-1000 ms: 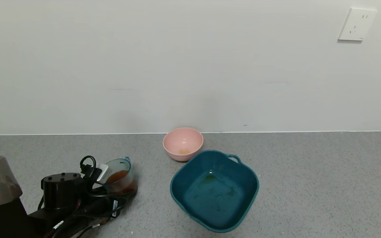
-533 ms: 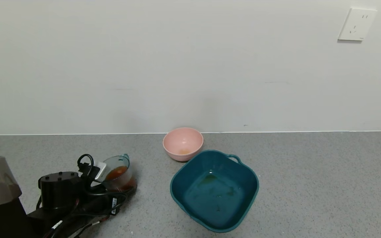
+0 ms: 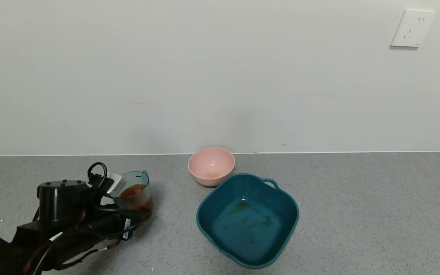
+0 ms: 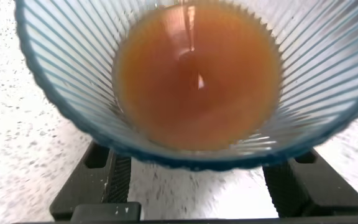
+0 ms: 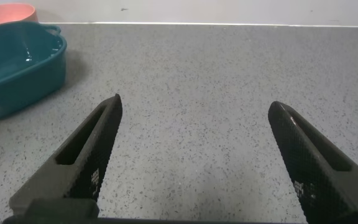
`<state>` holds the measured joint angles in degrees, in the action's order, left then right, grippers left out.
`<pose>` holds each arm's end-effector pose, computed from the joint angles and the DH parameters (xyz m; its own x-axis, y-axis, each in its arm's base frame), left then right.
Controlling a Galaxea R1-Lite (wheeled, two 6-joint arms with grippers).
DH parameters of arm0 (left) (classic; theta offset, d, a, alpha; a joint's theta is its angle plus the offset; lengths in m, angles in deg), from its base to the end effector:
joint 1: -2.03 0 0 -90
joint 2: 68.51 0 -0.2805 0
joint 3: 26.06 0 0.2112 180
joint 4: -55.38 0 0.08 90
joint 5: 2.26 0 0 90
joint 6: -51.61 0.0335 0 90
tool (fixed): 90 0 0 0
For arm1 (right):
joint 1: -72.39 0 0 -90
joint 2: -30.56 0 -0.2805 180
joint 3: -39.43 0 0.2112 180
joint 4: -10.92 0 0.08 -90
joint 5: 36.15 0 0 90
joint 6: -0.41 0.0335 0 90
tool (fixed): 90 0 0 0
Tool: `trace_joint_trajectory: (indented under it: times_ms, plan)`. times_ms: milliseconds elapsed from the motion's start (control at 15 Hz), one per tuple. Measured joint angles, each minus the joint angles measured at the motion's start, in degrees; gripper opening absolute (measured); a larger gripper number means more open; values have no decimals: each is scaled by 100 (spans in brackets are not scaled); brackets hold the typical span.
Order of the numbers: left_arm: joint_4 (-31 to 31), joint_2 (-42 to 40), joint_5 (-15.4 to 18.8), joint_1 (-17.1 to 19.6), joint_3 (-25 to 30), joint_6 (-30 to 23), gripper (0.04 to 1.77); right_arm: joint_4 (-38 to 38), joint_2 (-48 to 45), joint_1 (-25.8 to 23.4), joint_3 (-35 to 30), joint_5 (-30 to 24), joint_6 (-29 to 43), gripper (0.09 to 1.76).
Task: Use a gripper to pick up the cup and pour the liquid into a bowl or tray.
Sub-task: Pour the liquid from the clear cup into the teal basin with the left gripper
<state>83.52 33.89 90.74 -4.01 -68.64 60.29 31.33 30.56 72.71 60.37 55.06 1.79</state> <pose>0.2613 -0.0294 0.0318 0.8396 -0.1415 -0.5245 0.2265 0.9687 0.1013 0.0302 -0.0005 0.0765 0.9998 -0.0155 0.0092 0.0153 0.9996 0.0243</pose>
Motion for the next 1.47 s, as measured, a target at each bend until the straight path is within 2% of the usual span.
trace_joint_trajectory:
  times_ms: [267, 467, 600, 867, 1133, 1467]
  plan:
    - [-2505, -1005, -6, -68, -1314, 356, 121, 0, 0, -2, 0, 0, 0, 171]
    - [-3660, -1503, -37, -280, -2138, 873, 120, 0, 0, 0, 0, 0, 2, 171]
    - [-3928, -1671, -267, -545, -2425, 1108, 120, 0, 0, 0, 0, 2, 2, 171]
    - [-4101, -1746, -845, -1246, -2612, 1358, 120, 0, 0, 0, 0, 2, 0, 171]
    - [-4442, -1723, -1264, -2014, -2770, 1412, 120, 1, 0, 0, 0, 2, 2, 171]
    - [-4514, -1451, -1821, -2850, -2988, 1414, 120, 1, 0, -2, 0, 0, 0, 171]
